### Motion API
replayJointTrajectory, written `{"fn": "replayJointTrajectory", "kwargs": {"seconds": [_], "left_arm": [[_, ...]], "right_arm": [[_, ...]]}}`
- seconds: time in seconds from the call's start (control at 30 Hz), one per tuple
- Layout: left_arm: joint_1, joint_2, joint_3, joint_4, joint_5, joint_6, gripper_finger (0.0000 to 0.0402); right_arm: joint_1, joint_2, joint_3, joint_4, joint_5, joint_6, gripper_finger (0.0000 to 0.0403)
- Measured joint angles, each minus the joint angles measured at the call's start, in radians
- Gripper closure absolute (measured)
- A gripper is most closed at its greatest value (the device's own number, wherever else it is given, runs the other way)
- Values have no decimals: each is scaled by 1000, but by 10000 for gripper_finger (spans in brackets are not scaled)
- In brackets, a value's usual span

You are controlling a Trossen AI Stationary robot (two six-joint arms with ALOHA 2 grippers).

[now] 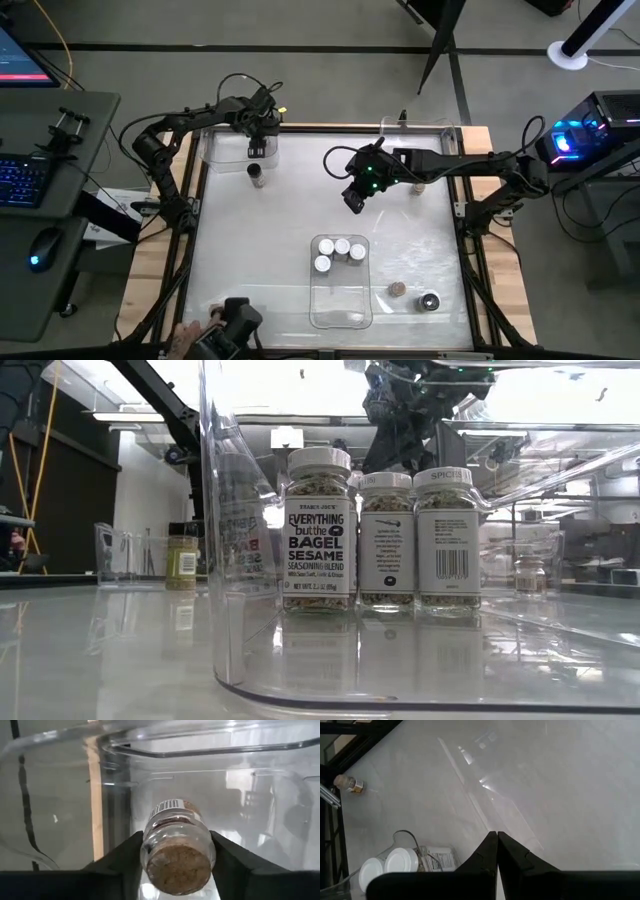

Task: Sort spices by type
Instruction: Put the top left brown seasoning bottle into the top left transparent bin, then put the top right brown seasoning bottle into the top left transparent bin

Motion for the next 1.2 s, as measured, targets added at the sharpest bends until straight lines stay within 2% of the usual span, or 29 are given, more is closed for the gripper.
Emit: {"fn": "replayJointTrajectory", "kwargs": {"seconds": [0.13,0.23,0.4,0.53,0.73,0.97,1.07,1.2], "left_arm": [[-1,0,0,12,-3,10,143],[-1,0,0,12,-3,10,119],[-13,0,9,2,-49,10,113],[-28,-5,72,-20,-110,-10,112],[-33,-74,185,-41,-107,-183,111],[-33,-197,198,-52,-98,-304,110],[-36,-242,197,-54,-24,-431,110],[-59,-303,186,-42,189,-683,110]], "right_arm": [[0,0,0,0,0,2,402],[0,0,0,0,0,2,402],[0,0,0,0,0,0,402],[0,0,0,0,1,-7,402],[0,0,0,0,21,-58,402],[-37,0,0,0,23,-91,402],[-65,-1,0,8,20,-83,402],[-105,-26,0,9,13,-61,402]]}}
